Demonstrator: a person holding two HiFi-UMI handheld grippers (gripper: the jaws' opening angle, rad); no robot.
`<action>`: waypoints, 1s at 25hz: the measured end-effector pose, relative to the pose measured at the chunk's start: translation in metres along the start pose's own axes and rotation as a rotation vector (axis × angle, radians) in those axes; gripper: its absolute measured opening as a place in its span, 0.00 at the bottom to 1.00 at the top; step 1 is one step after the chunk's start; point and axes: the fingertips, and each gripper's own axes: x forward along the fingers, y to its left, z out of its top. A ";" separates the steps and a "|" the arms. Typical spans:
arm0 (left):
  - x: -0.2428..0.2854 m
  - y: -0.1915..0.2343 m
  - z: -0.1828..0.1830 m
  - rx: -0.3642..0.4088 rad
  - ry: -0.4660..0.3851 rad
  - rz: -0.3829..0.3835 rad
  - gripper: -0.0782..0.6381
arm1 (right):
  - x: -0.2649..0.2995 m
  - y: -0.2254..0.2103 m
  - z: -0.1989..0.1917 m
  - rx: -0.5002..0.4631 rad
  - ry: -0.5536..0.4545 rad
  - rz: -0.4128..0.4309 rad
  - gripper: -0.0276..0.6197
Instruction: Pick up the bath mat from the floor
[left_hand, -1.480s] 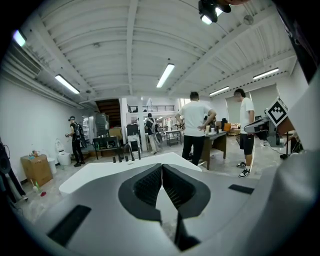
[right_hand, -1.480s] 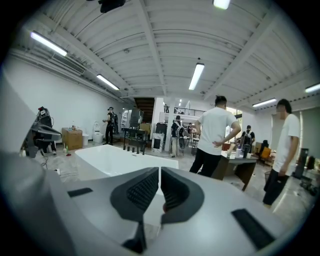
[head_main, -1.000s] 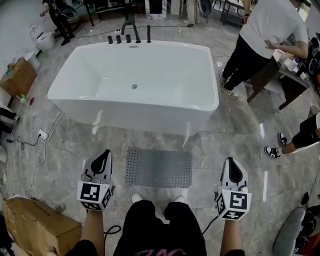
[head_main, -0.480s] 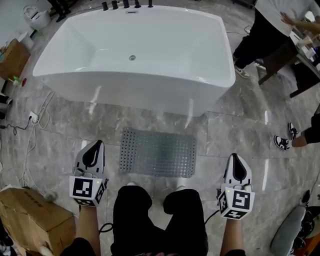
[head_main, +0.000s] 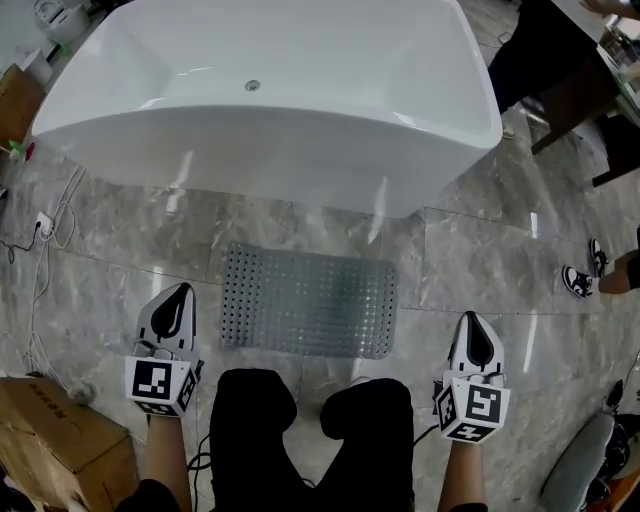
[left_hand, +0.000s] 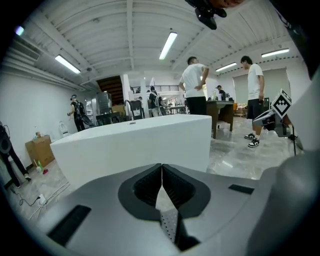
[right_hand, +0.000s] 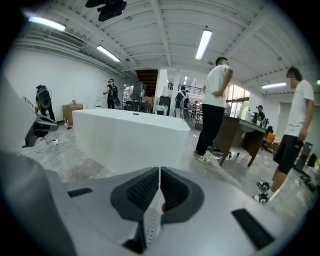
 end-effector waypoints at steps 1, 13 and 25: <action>0.007 -0.003 -0.007 0.009 0.003 -0.009 0.12 | 0.005 0.001 -0.008 0.002 0.006 0.000 0.08; 0.071 -0.012 -0.095 0.035 0.004 -0.025 0.12 | 0.065 0.004 -0.093 0.011 0.014 -0.026 0.08; 0.111 -0.009 -0.203 0.022 0.021 0.003 0.12 | 0.131 0.019 -0.186 -0.005 0.016 -0.006 0.08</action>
